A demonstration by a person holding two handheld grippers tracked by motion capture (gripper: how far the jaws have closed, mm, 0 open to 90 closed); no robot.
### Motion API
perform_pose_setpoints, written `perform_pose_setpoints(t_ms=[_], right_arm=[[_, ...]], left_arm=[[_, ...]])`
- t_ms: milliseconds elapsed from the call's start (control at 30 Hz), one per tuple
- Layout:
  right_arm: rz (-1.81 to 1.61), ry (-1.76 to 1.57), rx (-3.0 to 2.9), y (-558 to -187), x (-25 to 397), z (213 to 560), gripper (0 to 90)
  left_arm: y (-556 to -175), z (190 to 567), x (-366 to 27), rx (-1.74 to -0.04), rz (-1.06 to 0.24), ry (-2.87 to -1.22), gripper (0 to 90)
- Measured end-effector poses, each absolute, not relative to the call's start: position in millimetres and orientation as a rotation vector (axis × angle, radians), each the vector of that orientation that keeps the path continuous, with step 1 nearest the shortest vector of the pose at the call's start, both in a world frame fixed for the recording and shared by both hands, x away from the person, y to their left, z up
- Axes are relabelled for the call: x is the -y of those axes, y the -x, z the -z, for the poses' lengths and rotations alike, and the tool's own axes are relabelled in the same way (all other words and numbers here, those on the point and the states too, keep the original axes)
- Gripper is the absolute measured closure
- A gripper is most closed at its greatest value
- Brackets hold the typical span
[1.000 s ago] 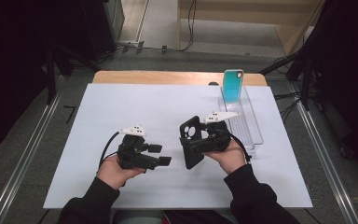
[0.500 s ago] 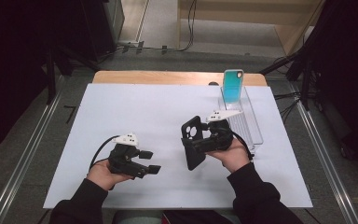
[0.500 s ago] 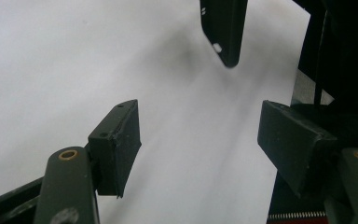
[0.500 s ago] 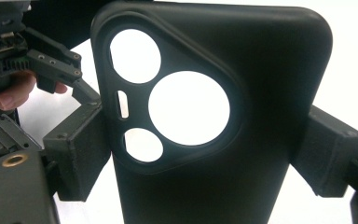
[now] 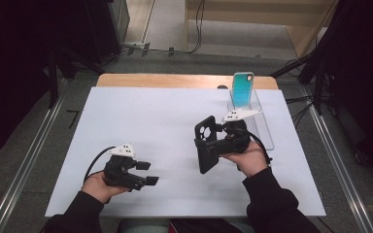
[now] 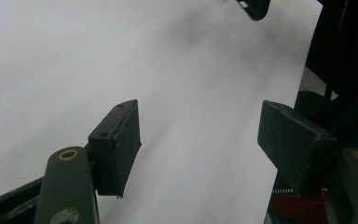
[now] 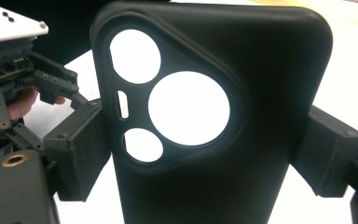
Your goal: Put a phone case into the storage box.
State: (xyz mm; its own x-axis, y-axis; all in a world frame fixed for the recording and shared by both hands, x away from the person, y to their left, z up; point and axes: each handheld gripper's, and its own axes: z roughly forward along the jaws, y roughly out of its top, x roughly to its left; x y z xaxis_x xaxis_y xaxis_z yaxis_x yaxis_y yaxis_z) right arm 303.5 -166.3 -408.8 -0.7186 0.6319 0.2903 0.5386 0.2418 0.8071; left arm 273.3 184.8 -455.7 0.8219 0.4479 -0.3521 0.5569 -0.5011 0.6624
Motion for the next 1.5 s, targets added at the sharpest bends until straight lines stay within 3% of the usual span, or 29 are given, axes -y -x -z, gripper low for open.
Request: perform_pose_setpoints(t_ms=[767,1500], right_arm=[[-1.464,-1.238,-2.184,-302,211,370,12.8],[-1.401,-1.335,-2.012,-310,259,359,12.9]], left_arm=[[-274,457,-196,-0.862,0.169,-2.133,29.6],[-270,457,-207,-0.89,0.168,-2.104,29.6]])
